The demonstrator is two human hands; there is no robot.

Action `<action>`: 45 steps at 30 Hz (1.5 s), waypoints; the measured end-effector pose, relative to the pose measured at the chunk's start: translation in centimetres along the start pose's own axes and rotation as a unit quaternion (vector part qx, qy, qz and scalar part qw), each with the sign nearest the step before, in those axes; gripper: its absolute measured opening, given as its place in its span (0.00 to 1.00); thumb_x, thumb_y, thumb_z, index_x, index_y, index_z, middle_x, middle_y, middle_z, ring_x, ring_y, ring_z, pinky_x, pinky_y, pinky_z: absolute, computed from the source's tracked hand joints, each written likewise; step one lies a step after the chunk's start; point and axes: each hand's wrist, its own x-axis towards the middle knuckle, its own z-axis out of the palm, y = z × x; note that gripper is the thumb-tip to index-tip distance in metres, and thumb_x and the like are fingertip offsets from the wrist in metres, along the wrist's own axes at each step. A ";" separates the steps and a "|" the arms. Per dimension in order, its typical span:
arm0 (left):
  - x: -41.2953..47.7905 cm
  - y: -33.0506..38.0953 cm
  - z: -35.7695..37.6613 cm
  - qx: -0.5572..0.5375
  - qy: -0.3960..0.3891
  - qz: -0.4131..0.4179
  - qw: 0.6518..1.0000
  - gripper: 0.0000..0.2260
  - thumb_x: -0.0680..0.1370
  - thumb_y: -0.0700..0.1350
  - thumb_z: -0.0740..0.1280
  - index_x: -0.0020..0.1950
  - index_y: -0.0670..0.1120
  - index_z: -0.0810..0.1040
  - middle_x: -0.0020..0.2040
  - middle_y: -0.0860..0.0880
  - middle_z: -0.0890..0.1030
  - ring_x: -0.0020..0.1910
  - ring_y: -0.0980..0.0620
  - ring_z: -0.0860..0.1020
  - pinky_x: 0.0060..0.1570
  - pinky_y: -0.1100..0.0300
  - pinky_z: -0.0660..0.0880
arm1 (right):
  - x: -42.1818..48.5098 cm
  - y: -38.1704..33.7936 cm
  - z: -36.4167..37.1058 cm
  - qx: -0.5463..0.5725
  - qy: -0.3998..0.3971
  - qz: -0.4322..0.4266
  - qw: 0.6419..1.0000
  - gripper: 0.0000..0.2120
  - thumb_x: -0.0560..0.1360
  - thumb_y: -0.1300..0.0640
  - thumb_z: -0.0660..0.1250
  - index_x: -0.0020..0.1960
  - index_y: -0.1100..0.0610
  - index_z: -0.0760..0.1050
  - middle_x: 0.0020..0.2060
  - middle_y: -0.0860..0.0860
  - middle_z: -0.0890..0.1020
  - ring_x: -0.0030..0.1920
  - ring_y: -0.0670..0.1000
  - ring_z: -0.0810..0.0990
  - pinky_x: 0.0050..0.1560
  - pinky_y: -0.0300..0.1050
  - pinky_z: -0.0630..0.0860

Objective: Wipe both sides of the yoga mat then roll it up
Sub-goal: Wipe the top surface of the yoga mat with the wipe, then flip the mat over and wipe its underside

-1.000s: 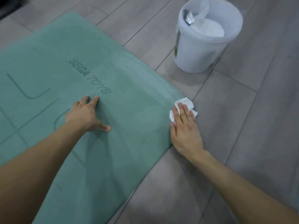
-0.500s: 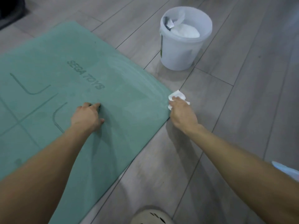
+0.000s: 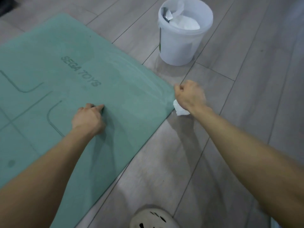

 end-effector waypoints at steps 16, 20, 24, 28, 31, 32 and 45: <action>3.1 -2.1 -3.8 -0.326 0.029 -0.038 0.944 0.17 0.82 0.61 0.63 0.55 0.50 0.84 0.50 0.48 0.88 0.49 0.46 0.87 0.54 0.52 0.82 | -5.3 -7.6 -2.5 -0.044 -0.079 -0.334 0.938 0.06 0.72 0.54 0.68 0.42 0.55 0.82 0.37 0.51 0.84 0.39 0.57 0.81 0.39 0.49 0.75; 4.9 -0.9 -8.9 -0.569 0.099 -0.067 0.814 0.24 0.82 0.66 0.60 0.59 0.46 0.79 0.43 0.44 0.88 0.37 0.45 0.87 0.35 0.49 0.83 | -9.5 -10.8 -1.0 -0.078 -0.134 -0.453 0.878 0.10 0.72 0.53 0.61 0.37 0.55 0.78 0.35 0.50 0.79 0.36 0.59 0.80 0.35 0.51 0.76; 4.8 -2.1 -14.0 -0.534 0.136 -0.073 0.831 0.12 0.78 0.54 0.71 0.55 0.47 0.81 0.40 0.46 0.87 0.32 0.47 0.86 0.34 0.49 0.85 | -11.4 -13.7 -1.7 -0.130 -0.179 -0.518 0.827 0.07 0.73 0.56 0.65 0.37 0.54 0.77 0.34 0.50 0.76 0.30 0.60 0.78 0.27 0.51 0.75; 2.9 -5.6 -17.3 -0.488 0.097 -0.129 0.858 0.03 0.74 0.42 0.68 0.41 0.48 0.78 0.38 0.46 0.86 0.31 0.47 0.86 0.35 0.48 0.85 | -12.7 -17.8 -5.8 -0.201 -0.231 -0.567 0.764 0.09 0.68 0.60 0.75 0.37 0.54 0.74 0.34 0.51 0.77 0.27 0.59 0.77 0.24 0.48 0.68; -0.1 -8.6 -19.8 -0.528 0.054 -0.181 0.828 0.03 0.72 0.42 0.67 0.44 0.45 0.77 0.43 0.41 0.86 0.32 0.42 0.86 0.36 0.45 0.85 | -14.9 -20.8 -10.5 -0.228 -0.234 -0.543 0.773 0.12 0.64 0.61 0.78 0.37 0.54 0.75 0.33 0.51 0.76 0.25 0.57 0.75 0.23 0.46 0.61; -1.2 -9.5 -20.7 -0.531 0.049 -0.191 0.824 0.05 0.71 0.43 0.66 0.46 0.46 0.77 0.43 0.41 0.86 0.32 0.42 0.86 0.37 0.44 0.86 | -15.8 -22.0 -12.3 -0.236 -0.235 -0.523 0.784 0.13 0.63 0.61 0.79 0.37 0.54 0.75 0.32 0.51 0.75 0.24 0.56 0.74 0.23 0.45 0.59; -27.2 -19.0 -46.1 -0.311 0.067 -0.168 0.933 0.18 0.75 0.47 0.62 0.62 0.58 0.82 0.40 0.49 0.87 0.45 0.45 0.87 0.48 0.52 0.83 | -27.7 -40.6 -35.5 -0.193 -0.273 -0.241 0.911 0.09 0.79 0.56 0.67 0.43 0.55 0.82 0.43 0.52 0.75 0.32 0.61 0.81 0.31 0.49 0.75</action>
